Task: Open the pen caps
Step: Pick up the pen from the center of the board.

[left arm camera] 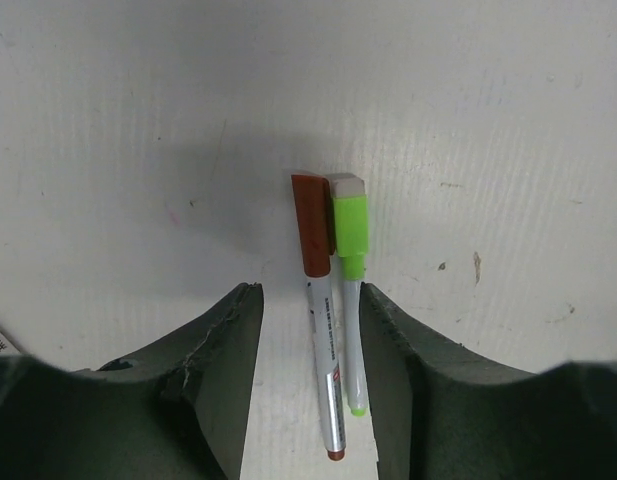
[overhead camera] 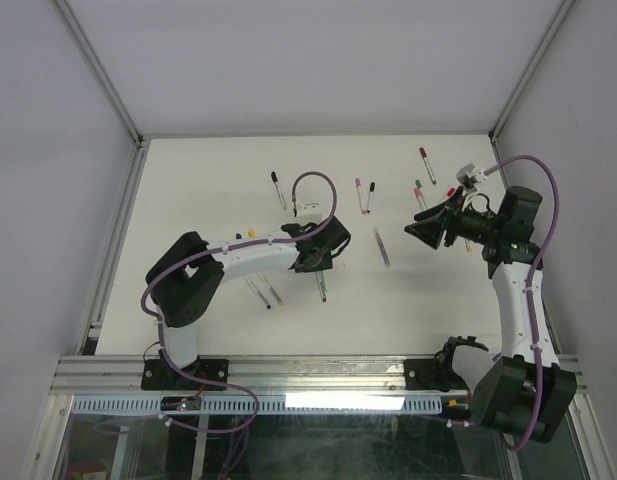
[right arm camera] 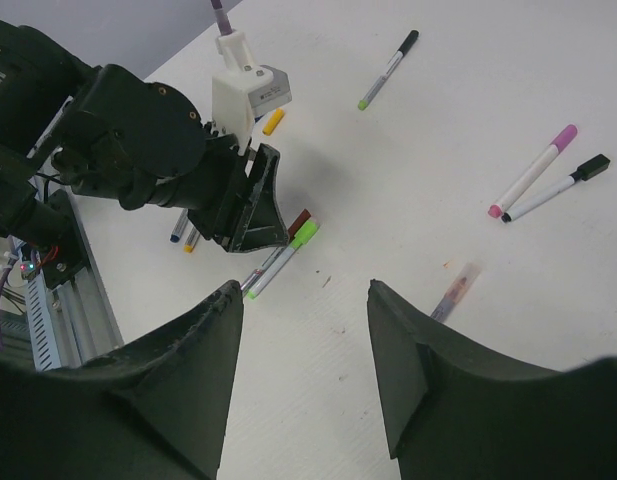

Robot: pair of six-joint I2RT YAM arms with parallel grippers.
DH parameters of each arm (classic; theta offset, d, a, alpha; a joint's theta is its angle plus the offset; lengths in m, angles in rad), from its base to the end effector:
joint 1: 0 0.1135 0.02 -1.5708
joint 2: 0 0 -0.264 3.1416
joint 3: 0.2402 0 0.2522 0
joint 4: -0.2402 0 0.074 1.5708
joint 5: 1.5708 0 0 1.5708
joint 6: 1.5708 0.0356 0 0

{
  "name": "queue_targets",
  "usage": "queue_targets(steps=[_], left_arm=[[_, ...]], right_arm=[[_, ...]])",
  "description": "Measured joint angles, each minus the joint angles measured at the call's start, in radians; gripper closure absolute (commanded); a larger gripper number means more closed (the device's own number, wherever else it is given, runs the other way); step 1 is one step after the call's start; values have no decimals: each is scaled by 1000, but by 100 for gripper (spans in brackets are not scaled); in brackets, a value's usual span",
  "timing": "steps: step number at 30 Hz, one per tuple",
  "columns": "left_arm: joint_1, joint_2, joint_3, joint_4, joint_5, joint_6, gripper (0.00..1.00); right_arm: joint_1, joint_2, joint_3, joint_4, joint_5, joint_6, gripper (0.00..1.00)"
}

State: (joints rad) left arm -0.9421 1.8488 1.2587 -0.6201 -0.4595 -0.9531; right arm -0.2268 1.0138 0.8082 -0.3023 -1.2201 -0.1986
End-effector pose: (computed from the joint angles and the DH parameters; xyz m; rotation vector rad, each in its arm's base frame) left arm 0.2284 -0.2873 0.1818 -0.1234 2.5629 -0.0295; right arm 0.2100 -0.0142 0.3044 -0.6750 1.7109 0.9512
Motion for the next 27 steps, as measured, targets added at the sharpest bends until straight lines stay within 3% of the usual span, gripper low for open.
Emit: queue_targets(steps=[27], left_arm=[[-28,78,39,-60,2,10,68]], right_arm=[[-1,8,-13,51,-26,56,44]])
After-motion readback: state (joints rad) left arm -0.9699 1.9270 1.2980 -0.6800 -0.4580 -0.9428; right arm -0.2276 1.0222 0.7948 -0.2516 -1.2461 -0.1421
